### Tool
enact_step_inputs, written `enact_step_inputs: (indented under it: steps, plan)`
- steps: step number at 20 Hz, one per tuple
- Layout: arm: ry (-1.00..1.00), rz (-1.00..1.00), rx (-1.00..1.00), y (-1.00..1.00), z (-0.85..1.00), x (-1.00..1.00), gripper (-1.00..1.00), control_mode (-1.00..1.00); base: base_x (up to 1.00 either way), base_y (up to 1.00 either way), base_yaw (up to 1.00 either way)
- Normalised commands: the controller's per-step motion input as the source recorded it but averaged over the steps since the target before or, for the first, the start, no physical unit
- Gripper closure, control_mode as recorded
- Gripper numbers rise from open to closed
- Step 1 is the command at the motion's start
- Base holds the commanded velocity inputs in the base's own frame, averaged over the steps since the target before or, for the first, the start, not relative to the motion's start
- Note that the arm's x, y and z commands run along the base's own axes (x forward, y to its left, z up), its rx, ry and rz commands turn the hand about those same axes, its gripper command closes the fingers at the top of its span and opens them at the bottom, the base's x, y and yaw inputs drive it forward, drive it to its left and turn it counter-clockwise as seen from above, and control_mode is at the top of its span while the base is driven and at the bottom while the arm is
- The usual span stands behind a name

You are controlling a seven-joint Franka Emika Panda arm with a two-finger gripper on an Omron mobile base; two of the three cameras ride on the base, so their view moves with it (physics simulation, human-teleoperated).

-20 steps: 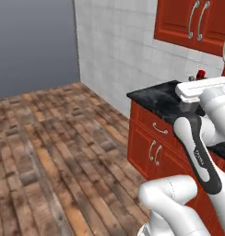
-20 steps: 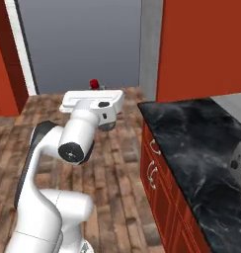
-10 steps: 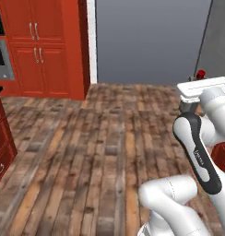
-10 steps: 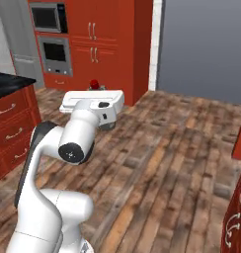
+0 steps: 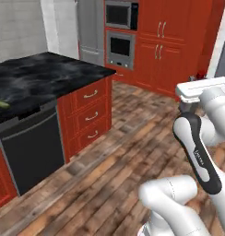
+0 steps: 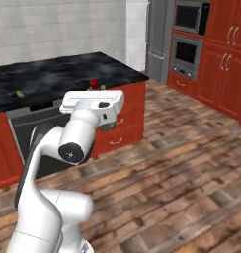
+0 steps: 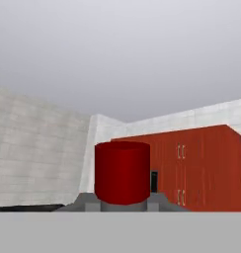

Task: Open the cabinet directly in front. Then move the liquor and the mug to the dining counter with the candle on it.

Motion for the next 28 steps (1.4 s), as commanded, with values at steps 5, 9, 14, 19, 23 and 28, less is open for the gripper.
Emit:
enact_step_inputs:
  steps: [5,9,14,19,23,28]
  plan:
    - [0.00,0.00,0.00,0.00,0.00,0.00,1.00,1.00,0.00,0.00,0.94]
    - [0.00,0.00,0.00,0.00,0.00,0.00,1.00,1.00,-0.01,0.02,0.87]
    - [0.00,0.00,0.00,0.00,0.00,0.00,1.00,1.00,-0.06,0.00,0.51]
    - [0.00,0.00,0.00,0.00,0.00,0.00,1.00,1.00,-0.02,0.05,0.11]
    - [0.00,0.00,0.00,0.00,0.00,0.00,1.00,1.00,0.00,0.00,0.02]
    - [0.00,0.00,0.00,0.00,0.00,0.00,1.00,1.00,0.00,0.00,0.07]
